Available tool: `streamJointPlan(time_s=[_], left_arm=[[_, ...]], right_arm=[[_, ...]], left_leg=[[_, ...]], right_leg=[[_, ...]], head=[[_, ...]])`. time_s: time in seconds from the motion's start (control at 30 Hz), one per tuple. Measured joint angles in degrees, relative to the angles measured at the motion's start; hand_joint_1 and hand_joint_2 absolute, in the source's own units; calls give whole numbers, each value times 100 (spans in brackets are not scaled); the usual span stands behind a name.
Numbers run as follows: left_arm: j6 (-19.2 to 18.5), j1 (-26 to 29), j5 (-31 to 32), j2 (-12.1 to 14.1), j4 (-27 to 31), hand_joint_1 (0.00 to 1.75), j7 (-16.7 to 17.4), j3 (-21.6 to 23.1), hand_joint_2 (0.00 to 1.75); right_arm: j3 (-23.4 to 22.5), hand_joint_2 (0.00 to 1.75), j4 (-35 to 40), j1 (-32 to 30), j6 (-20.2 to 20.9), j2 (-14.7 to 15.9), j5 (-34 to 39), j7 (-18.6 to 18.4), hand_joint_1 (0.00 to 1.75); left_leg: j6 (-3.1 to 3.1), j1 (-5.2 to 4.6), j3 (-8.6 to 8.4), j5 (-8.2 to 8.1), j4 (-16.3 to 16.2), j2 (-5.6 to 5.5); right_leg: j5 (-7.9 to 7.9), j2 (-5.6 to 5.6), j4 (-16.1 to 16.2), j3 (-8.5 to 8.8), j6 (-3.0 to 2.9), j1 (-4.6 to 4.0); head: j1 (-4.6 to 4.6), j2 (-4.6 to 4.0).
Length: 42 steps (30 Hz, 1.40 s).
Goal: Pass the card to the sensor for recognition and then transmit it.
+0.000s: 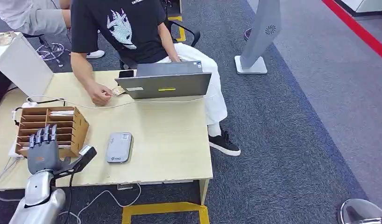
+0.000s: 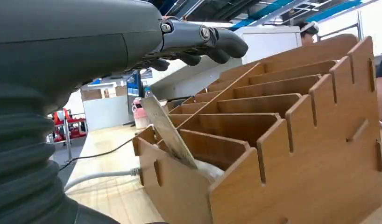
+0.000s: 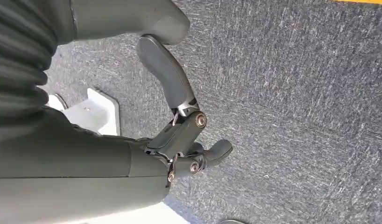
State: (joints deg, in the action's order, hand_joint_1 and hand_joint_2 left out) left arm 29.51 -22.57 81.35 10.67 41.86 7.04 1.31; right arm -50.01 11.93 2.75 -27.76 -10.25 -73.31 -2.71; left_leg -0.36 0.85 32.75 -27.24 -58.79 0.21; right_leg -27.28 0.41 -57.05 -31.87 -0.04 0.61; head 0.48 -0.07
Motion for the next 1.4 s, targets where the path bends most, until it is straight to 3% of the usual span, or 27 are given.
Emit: streamJointPlan(time_s=[0.23,0.27,0.3,0.33,0.63,1.4], left_arm=[[44,-61,-20,-59,-131,0,-17,0,175],[48,-66,-24,-68,-149,14,-18,0,175],[50,-67,-37,-77,-162,154,-17,0,175],[50,-67,-39,-85,-181,175,-17,0,175],[186,-57,-157,-81,-253,175,-15,0,175],[78,52,-240,63,157,175,9,0,175]], right_arm=[[-11,175,0,0,-15,0,0,4,0],[-13,175,0,1,-17,0,0,7,0],[-13,175,0,0,-17,0,0,7,0],[-13,175,0,-1,-17,0,-2,7,0],[-15,175,0,-2,-15,0,-11,7,0],[-68,175,0,-4,-11,0,-70,37,0]], left_leg=[[0,0,0,0,0,0],[0,0,0,0,0,1],[0,0,0,0,0,1],[0,0,0,0,0,1],[0,0,0,0,0,-1],[-1,1,0,1,0,1]], right_leg=[[0,0,0,0,0,0],[0,0,0,0,0,0],[0,0,0,0,0,0],[0,0,0,0,0,0],[0,-1,0,2,0,0],[0,2,-2,1,0,-1]], head=[[2,0],[0,0],[0,0],[0,0],[4,0],[2,0]])
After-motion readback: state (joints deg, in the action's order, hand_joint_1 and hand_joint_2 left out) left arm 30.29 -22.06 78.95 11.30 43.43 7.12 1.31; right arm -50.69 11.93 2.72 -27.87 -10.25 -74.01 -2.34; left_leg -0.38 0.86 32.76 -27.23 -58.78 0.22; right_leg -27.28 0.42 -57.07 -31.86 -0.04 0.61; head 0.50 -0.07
